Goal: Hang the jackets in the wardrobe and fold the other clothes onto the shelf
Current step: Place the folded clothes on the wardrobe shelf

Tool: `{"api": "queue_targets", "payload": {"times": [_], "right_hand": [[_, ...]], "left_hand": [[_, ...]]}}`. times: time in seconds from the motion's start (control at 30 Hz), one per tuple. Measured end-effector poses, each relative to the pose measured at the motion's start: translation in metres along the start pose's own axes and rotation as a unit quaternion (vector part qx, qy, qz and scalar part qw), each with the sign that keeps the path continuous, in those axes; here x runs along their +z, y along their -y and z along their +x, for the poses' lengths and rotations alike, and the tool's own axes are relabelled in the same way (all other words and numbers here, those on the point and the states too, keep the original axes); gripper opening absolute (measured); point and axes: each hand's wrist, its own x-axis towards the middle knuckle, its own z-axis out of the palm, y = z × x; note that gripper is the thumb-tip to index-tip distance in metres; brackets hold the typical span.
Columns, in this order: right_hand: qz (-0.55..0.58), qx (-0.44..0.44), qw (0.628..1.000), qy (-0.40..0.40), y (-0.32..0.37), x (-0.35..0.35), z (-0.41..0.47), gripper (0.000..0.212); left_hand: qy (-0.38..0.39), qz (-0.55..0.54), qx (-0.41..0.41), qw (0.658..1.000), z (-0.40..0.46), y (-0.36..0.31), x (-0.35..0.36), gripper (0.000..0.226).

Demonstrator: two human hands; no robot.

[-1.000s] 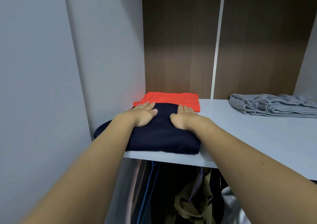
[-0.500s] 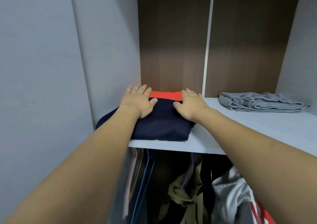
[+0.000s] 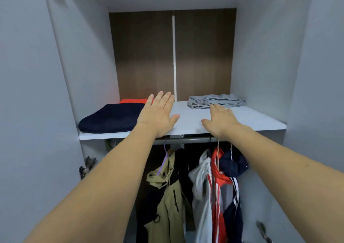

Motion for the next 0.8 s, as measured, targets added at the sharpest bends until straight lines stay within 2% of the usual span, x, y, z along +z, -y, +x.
{"api": "queue_targets", "payload": {"times": [0.17, 0.27, 0.43, 0.57, 0.67, 0.8], "right_hand": [[-0.006, 0.078, 0.997, -0.015, -0.044, -0.027, -0.061, 0.068], [0.006, 0.106, 0.994, -0.028, -0.05, -0.035, -0.095, 0.068], [0.047, 0.133, 0.989, -0.035, -0.046, -0.037, -0.166, 0.063], [0.09, 0.175, 0.98, 0.018, -0.053, -0.017, -0.257, 0.068], [0.074, 0.207, 0.973, 0.068, -0.074, -0.003, -0.33, 0.067], [0.054, 0.267, 0.961, 0.049, -0.117, -0.015, -0.423, 0.062]], "left_hand": [[-0.026, -0.031, 0.058, 0.997, -0.013, -0.058, -0.022, 0.071], [-0.039, -0.068, 0.094, 0.992, -0.02, -0.085, -0.029, 0.071], [-0.019, -0.134, 0.158, 0.978, -0.046, -0.117, -0.034, 0.072], [-0.031, -0.199, 0.195, 0.96, -0.093, -0.17, -0.038, 0.071], [-0.016, -0.187, 0.251, 0.95, -0.141, -0.223, -0.038, 0.071], [-0.013, -0.205, 0.315, 0.927, -0.197, -0.304, -0.06, 0.07]]}}
